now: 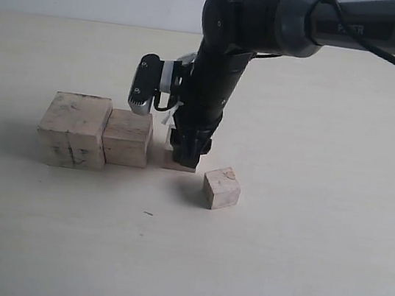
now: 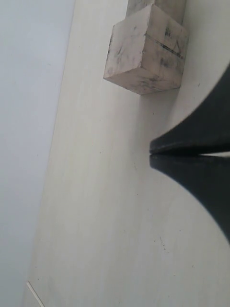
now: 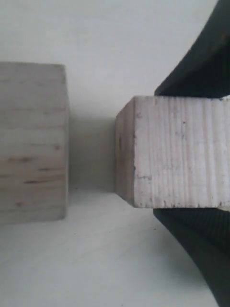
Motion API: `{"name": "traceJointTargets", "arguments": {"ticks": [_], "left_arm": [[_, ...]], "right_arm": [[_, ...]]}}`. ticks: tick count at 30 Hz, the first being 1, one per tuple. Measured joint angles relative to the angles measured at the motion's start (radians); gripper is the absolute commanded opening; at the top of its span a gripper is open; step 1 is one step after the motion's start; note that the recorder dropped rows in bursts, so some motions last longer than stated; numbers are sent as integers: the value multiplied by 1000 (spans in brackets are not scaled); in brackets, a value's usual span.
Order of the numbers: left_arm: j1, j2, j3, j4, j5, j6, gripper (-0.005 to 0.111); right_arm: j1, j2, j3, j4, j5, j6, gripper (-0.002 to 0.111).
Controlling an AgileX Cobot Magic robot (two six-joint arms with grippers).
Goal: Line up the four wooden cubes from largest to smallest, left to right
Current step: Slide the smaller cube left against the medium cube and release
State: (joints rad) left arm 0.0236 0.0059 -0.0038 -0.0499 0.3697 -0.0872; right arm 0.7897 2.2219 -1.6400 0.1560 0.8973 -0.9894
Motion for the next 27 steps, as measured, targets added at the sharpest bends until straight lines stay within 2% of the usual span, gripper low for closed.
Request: {"name": "traceJointTargets", "arguments": {"ticks": [6,23,27], "left_arm": [[0,0,0,0,0,0,0],[0,0,0,0,0,0,0],[0,0,0,0,0,0,0]], "right_arm": [[0,8,0,94,-19,-125,0],[0,26,0,152,-94,-141,0],[0,26,0,159,-105,-141,8]]}}
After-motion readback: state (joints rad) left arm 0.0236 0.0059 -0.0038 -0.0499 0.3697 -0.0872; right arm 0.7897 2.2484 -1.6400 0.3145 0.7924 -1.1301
